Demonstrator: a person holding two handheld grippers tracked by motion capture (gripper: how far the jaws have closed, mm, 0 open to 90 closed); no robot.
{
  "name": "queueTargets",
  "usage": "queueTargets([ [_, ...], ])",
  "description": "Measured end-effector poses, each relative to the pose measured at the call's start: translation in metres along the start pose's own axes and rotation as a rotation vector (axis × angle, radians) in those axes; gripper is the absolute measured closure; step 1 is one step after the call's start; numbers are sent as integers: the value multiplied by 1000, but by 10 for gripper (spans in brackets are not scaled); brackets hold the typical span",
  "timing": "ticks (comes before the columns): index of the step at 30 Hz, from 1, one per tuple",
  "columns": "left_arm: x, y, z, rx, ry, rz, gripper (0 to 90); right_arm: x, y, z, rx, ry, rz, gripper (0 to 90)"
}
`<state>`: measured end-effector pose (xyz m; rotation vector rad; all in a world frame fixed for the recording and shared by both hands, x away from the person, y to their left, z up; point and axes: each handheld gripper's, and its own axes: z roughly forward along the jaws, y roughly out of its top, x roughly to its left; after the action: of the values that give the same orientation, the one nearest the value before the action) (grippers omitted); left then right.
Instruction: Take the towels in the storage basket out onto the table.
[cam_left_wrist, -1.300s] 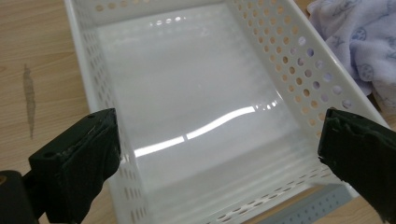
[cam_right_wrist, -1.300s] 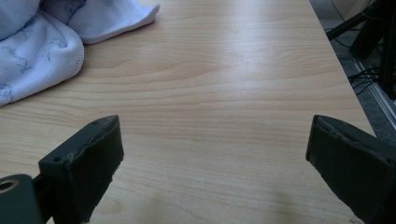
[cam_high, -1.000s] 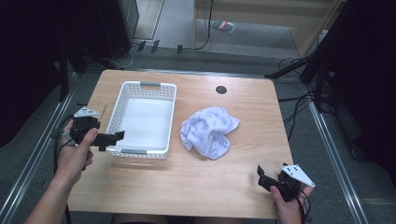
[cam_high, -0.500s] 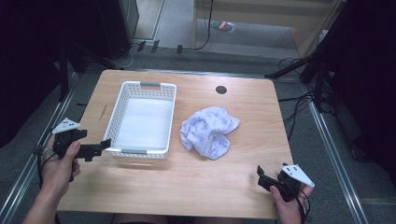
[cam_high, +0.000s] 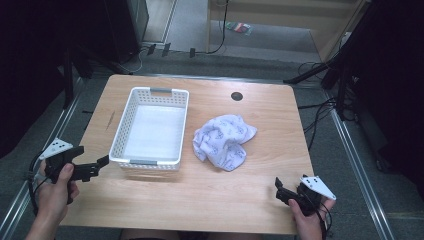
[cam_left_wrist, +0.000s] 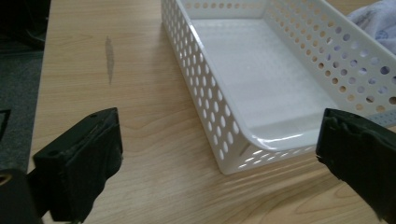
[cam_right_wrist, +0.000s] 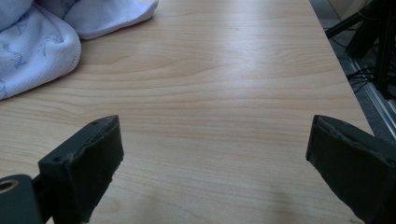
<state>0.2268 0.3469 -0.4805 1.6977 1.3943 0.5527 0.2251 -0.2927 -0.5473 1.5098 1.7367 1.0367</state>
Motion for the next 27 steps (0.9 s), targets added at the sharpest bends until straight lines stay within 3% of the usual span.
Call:
queueTargets([
  [6, 9, -10, -1, -3, 53, -26, 41, 0, 0, 0, 1, -3, -4, 35],
  [11, 16, -20, 2, 8, 47, -44, 14, 0, 0, 0, 2, -3, -6, 35],
  [27, 30, -48, 10, -41, 72, -77, 14, 1, 0, 1, 3, -9, -8, 36],
])
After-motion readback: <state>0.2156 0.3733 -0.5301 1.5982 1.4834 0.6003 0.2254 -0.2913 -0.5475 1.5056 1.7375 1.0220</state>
